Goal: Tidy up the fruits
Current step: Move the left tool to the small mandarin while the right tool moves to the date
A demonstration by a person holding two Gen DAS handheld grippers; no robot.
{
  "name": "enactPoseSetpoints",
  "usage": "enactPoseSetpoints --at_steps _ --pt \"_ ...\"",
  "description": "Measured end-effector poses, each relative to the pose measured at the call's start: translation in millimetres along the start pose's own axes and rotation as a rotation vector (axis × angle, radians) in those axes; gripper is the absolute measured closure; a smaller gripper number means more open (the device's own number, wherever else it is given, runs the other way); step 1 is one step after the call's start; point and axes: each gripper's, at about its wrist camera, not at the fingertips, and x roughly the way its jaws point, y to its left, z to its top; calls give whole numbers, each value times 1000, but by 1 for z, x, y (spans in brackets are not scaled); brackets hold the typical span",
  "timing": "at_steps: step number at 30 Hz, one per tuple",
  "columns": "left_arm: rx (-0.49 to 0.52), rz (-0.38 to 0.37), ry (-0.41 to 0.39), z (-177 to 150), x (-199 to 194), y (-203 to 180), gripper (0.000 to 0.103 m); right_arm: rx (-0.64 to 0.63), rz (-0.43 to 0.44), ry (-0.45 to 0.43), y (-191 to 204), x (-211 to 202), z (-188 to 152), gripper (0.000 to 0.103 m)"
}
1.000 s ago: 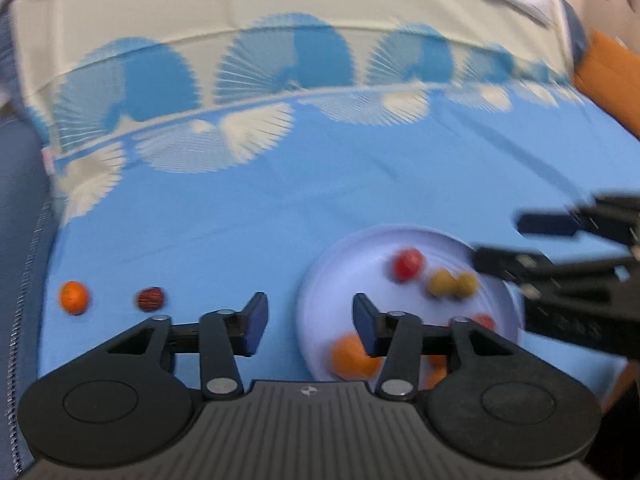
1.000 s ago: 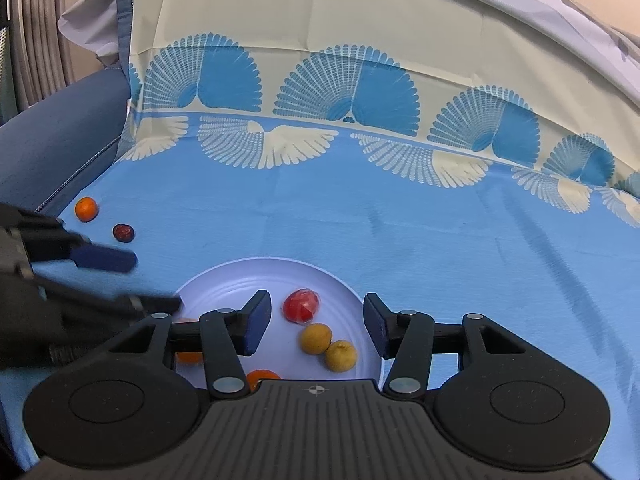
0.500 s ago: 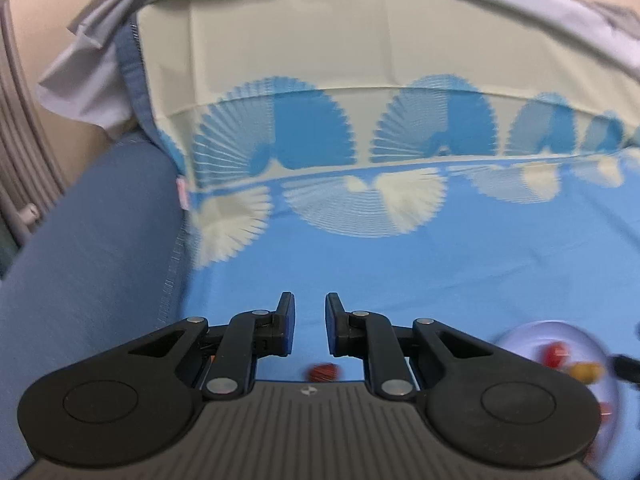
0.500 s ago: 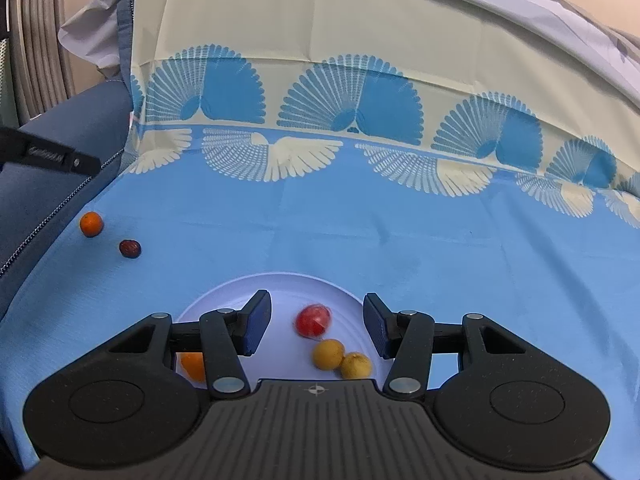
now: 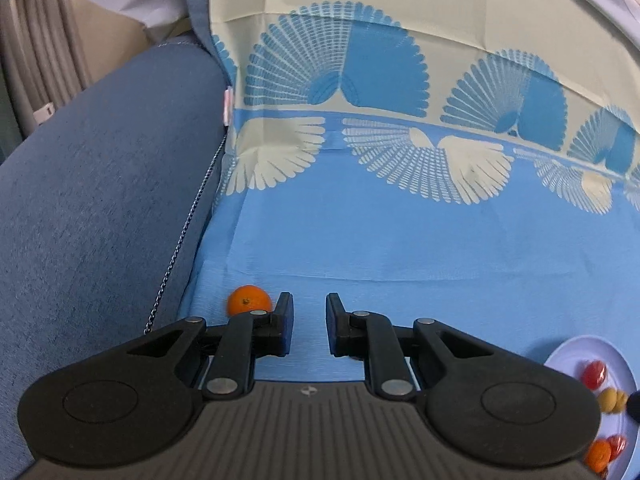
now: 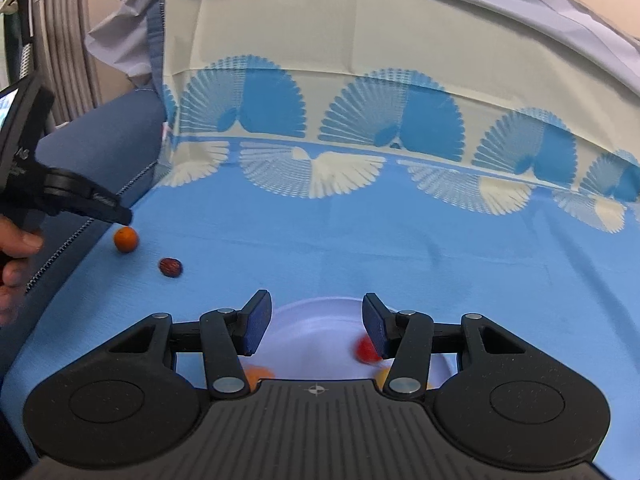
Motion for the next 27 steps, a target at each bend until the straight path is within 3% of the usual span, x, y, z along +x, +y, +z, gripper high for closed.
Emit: enactPoseSetpoints --at_steps 5,9,12,18,22,27 --pt "-98 1 30 2 7 18 85 -9 67 -20 27 17 11 57" --pt "-199 26 50 3 12 38 85 -5 123 -31 46 29 20 73" --pt "-246 34 64 3 17 48 85 2 170 -34 60 40 27 75" --pt "-327 25 76 4 24 67 84 -35 249 1 85 71 36 74" --pt "-358 10 117 5 36 74 65 -65 266 33 99 95 38 65" --pt "-351 -13 131 10 54 74 57 -68 279 72 112 126 37 50"
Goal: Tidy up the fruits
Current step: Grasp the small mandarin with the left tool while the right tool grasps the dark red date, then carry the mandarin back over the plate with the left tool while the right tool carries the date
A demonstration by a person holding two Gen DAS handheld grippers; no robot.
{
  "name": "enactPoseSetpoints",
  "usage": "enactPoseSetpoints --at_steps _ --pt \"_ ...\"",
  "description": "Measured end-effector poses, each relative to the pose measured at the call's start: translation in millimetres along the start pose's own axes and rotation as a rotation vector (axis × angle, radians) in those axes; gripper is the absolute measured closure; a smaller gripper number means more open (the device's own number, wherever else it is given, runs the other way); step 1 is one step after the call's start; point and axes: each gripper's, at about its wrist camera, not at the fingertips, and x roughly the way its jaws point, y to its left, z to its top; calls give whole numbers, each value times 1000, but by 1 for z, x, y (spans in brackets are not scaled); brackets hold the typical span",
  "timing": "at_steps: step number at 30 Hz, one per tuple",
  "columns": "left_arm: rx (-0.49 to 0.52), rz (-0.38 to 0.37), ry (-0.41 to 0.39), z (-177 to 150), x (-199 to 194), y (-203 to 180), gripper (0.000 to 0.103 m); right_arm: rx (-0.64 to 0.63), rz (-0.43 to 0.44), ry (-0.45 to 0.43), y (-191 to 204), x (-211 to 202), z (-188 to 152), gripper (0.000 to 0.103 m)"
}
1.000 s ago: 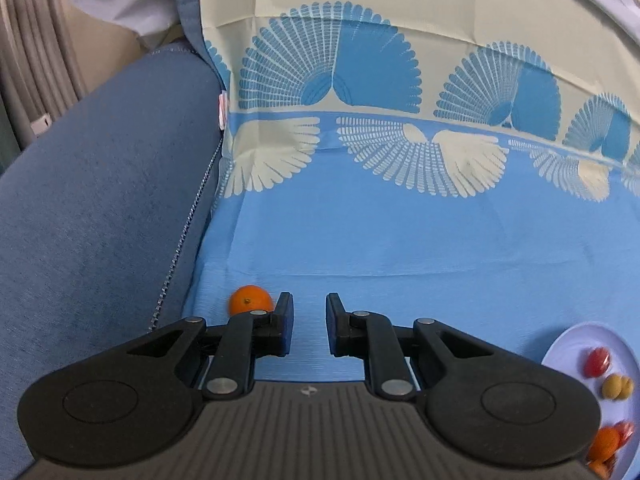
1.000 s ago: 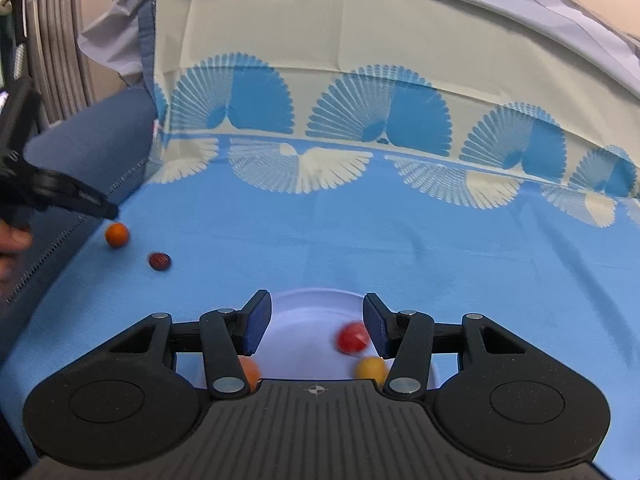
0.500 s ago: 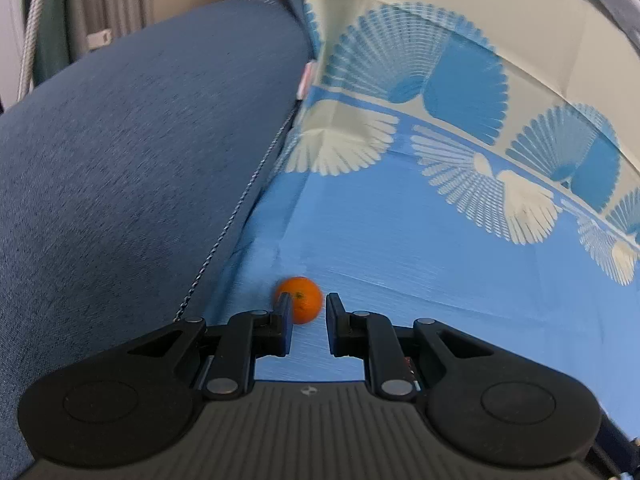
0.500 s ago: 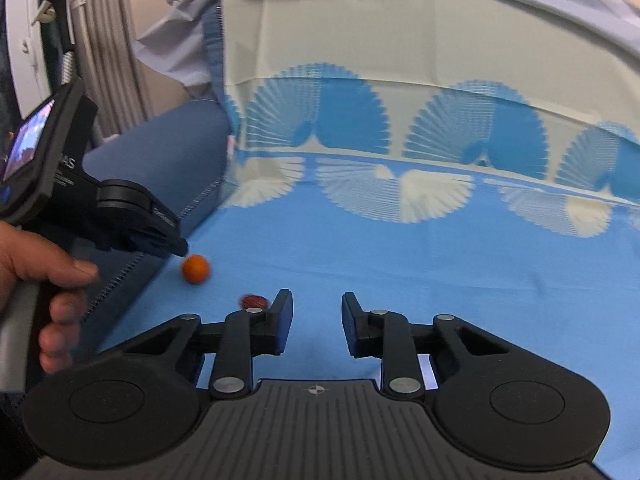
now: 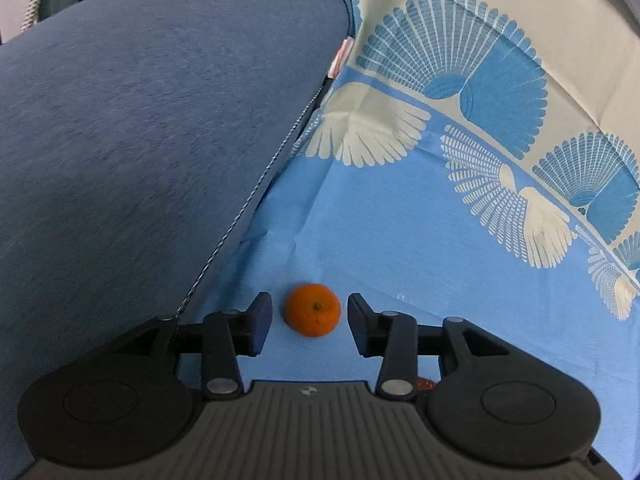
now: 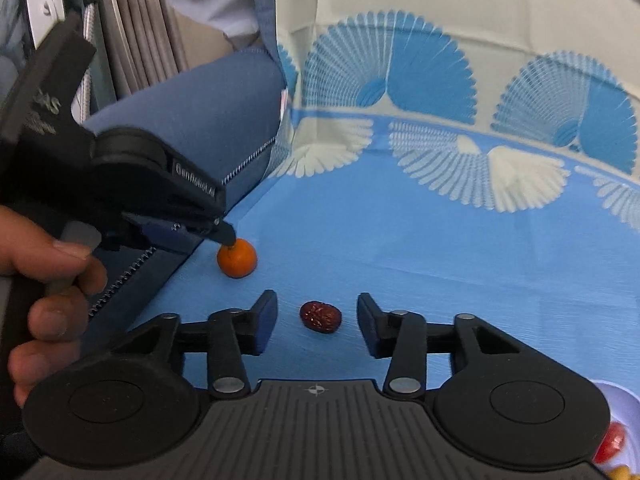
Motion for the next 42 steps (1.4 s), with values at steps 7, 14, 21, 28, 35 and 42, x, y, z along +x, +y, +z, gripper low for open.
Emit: enactPoseSetpoints --at_steps 7,14,21,28,35,42 --pt "123 79 36 -1 26 -19 57 -7 -4 60 3 43 -6 49" --pt "180 79 67 -6 40 -24 58 -4 -4 74 2 62 -6 59" --pt "189 105 49 -8 37 -26 64 -35 -34 66 -2 58 -7 70" --pt "201 95 9 -21 7 -29 64 -36 -31 9 -10 16 4 70" --pt "285 68 -26 -48 -31 -44 64 14 -81 -29 -31 -50 12 70" --pt "321 -16 -68 -74 -75 -52 64 26 -100 -105 -47 -134 5 70"
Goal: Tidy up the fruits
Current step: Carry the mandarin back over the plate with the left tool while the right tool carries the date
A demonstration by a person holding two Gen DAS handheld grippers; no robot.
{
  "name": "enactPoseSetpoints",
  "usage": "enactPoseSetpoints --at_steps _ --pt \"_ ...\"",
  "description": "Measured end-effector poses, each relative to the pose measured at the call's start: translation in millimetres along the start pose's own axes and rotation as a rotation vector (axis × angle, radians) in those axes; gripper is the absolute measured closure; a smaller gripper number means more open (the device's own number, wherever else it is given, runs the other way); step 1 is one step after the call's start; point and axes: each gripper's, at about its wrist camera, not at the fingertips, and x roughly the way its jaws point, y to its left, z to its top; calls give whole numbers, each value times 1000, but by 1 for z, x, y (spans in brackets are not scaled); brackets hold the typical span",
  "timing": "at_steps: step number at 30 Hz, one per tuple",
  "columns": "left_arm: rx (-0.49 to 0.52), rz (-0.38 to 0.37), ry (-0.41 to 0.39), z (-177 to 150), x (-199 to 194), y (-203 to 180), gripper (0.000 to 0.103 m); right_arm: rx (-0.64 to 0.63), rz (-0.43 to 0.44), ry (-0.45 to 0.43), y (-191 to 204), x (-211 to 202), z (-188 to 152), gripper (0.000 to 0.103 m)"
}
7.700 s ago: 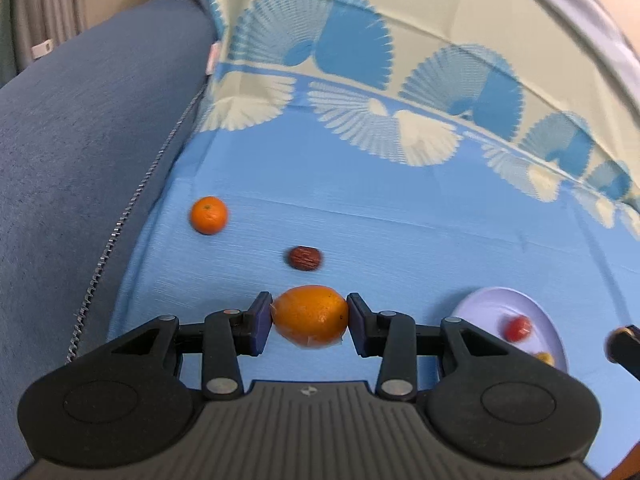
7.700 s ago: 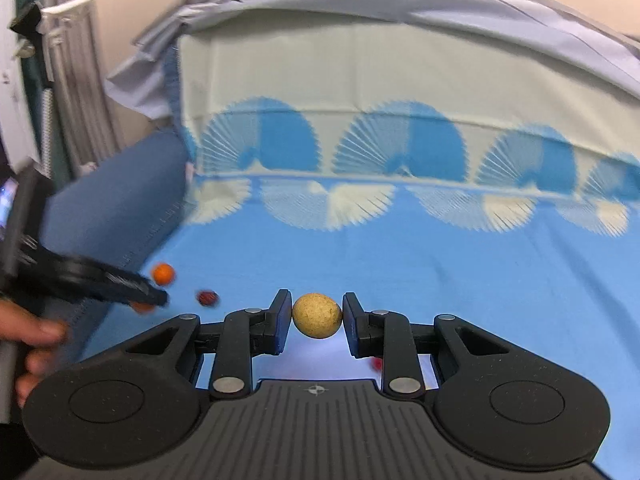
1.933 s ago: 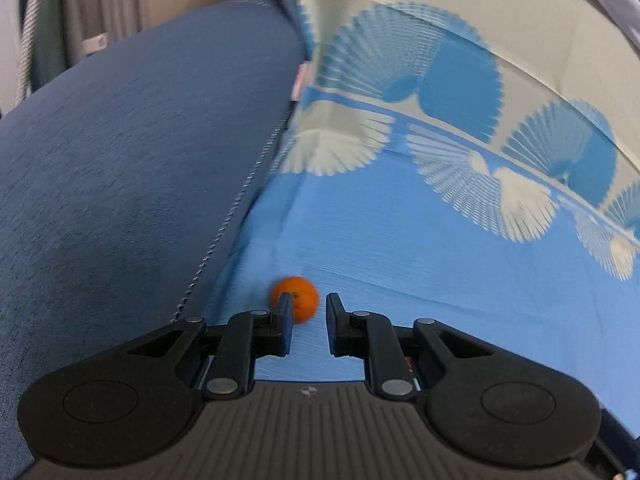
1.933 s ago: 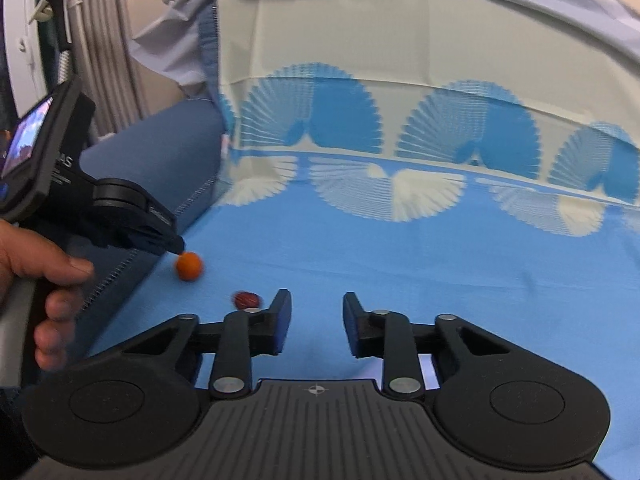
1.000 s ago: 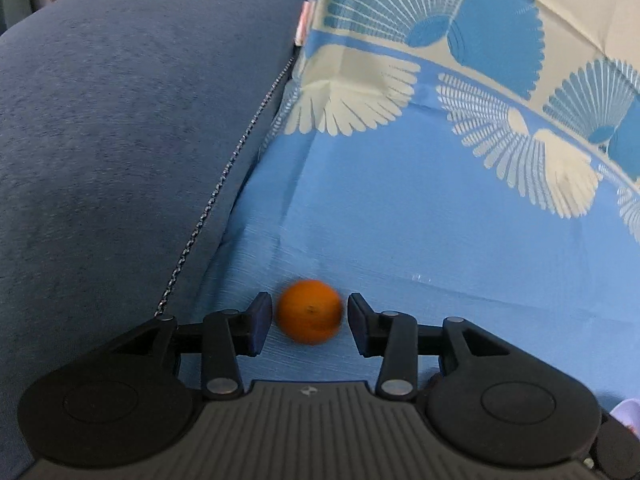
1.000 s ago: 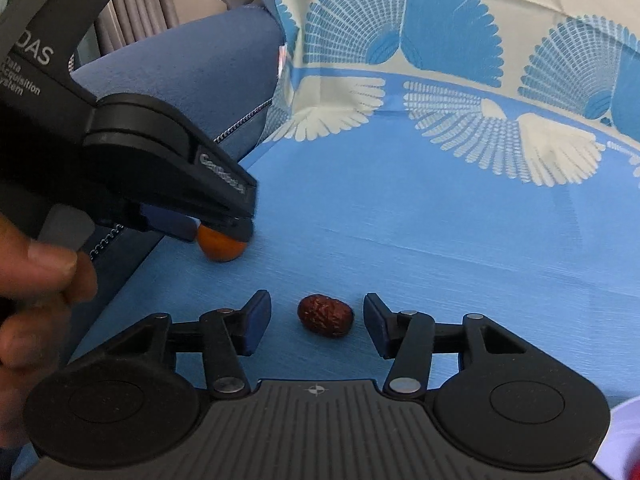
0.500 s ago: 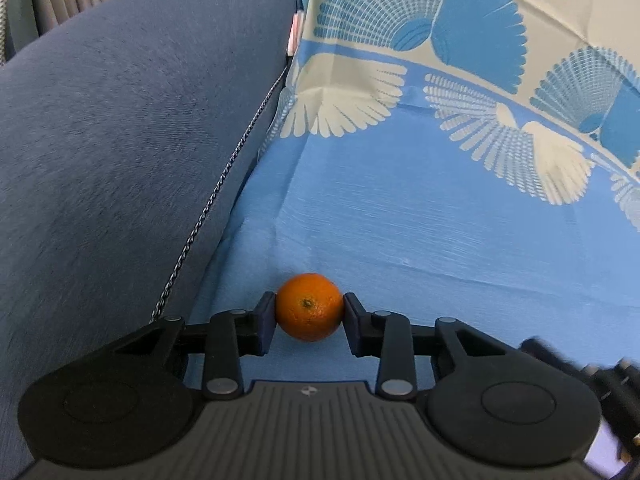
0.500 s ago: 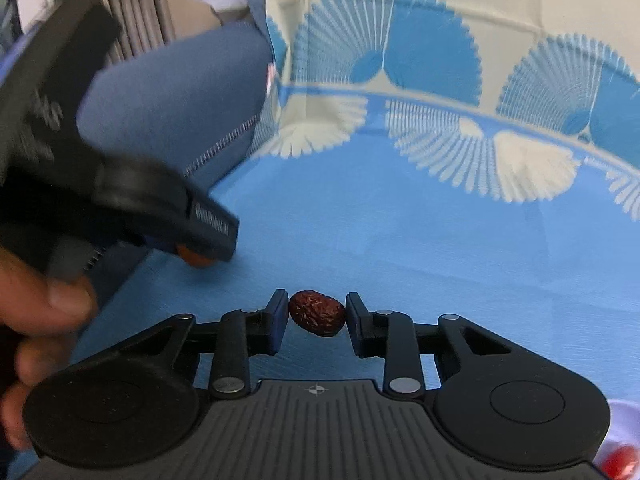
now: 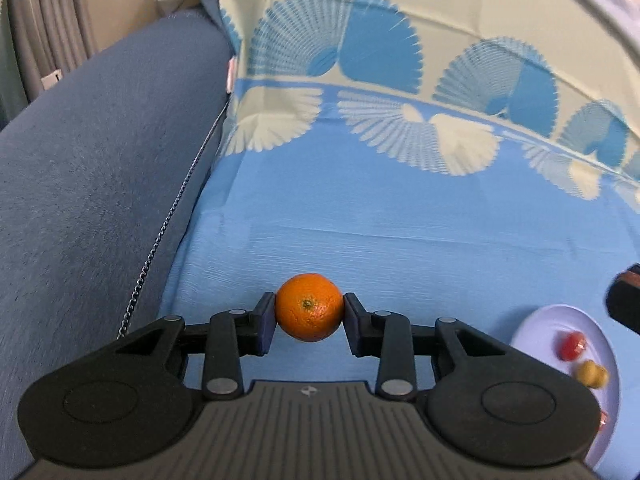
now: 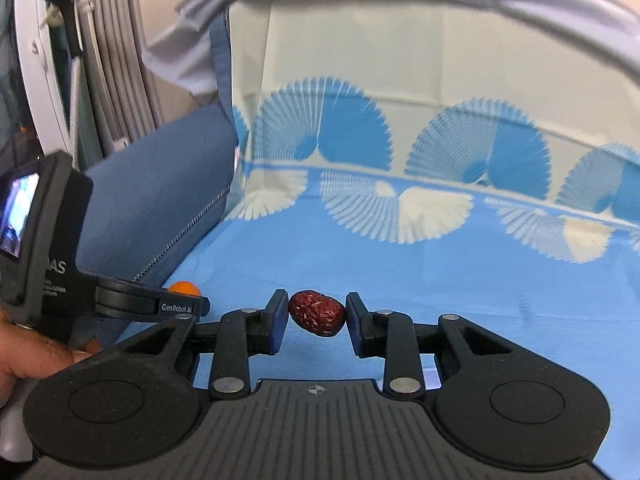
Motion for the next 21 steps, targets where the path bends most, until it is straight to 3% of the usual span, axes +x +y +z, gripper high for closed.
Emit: enactPoseSetpoints --at_steps 6,13,21 --pt "17 -43 -45 -10 -27 -14 64 4 -48 -22 -15 -50 -16 70" --pt "41 -129 -74 -28 -51 -33 64 55 -133 -28 -43 -74 -48 70" --pt "229 -221 -77 -53 -56 -85 64 183 -244 -33 -91 -82 -61 70"
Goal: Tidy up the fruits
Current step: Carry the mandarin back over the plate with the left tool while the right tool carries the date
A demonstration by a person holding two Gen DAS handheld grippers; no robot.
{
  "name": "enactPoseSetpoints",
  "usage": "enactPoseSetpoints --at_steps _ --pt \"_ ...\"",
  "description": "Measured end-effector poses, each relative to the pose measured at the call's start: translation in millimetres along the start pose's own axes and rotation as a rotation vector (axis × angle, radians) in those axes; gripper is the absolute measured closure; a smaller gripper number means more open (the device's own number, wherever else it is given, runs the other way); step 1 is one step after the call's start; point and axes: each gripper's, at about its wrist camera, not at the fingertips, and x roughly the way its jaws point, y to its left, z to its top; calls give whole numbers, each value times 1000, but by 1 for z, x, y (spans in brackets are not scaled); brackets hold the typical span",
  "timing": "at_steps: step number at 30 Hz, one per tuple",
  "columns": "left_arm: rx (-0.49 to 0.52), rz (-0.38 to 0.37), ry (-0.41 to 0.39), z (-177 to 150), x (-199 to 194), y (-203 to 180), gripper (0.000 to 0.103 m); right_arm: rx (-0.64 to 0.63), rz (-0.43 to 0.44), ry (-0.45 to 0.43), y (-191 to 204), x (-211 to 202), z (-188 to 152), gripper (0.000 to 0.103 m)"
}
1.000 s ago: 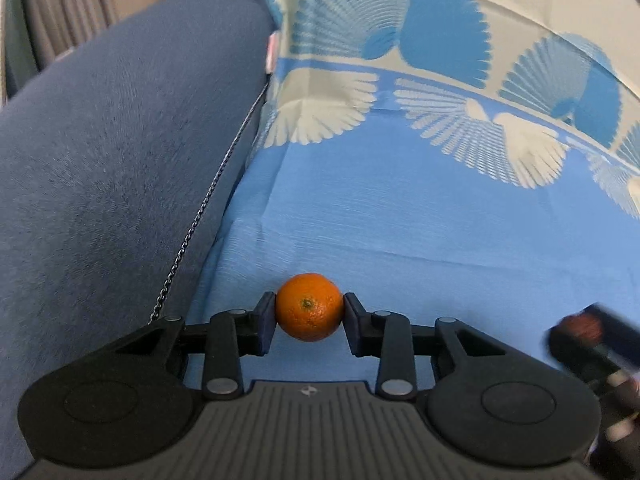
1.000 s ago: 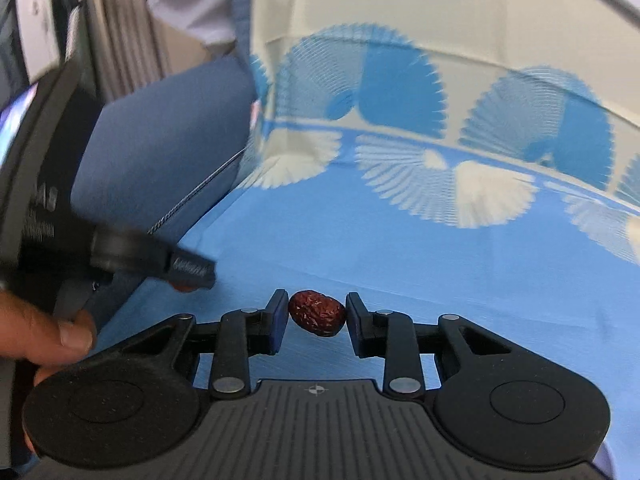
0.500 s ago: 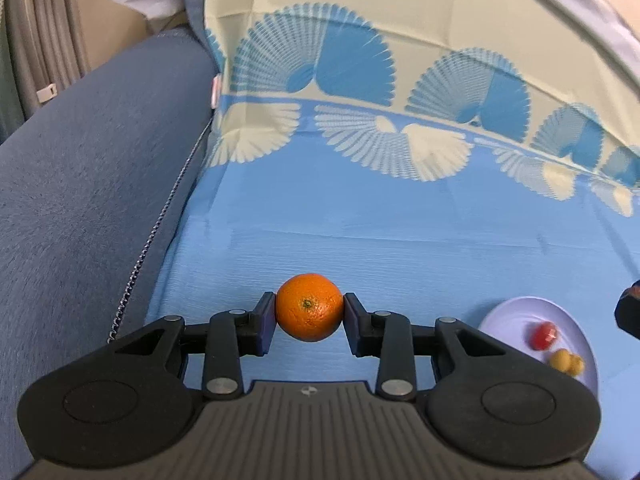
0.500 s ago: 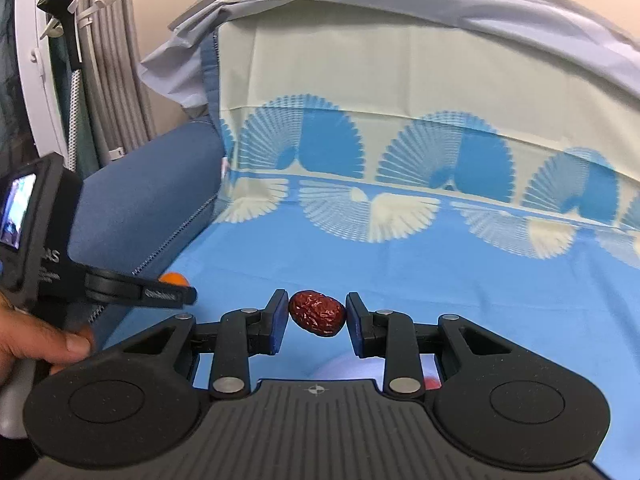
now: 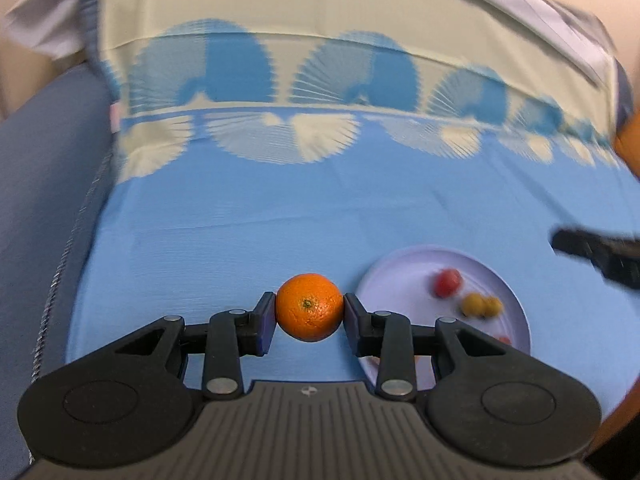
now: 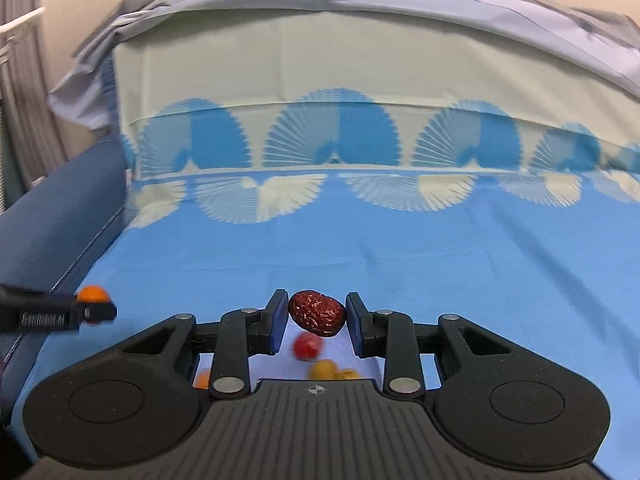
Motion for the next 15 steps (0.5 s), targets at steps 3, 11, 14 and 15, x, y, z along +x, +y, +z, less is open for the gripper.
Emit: enactPoseSetpoints --at_steps 3,11,14,15 --pt "92 -28 8 -8 7 -22 64 19 -10 6 -4 4 -2 70" --pt "268 -99 28 -27 22 -64 64 -33 6 22 7 18 -8 70" --pt "297 -113 39 -31 27 -70 64 -42 18 37 11 25 -8 70" --pt "303 -118 44 -31 29 -70 64 -46 21 37 13 26 -8 70"
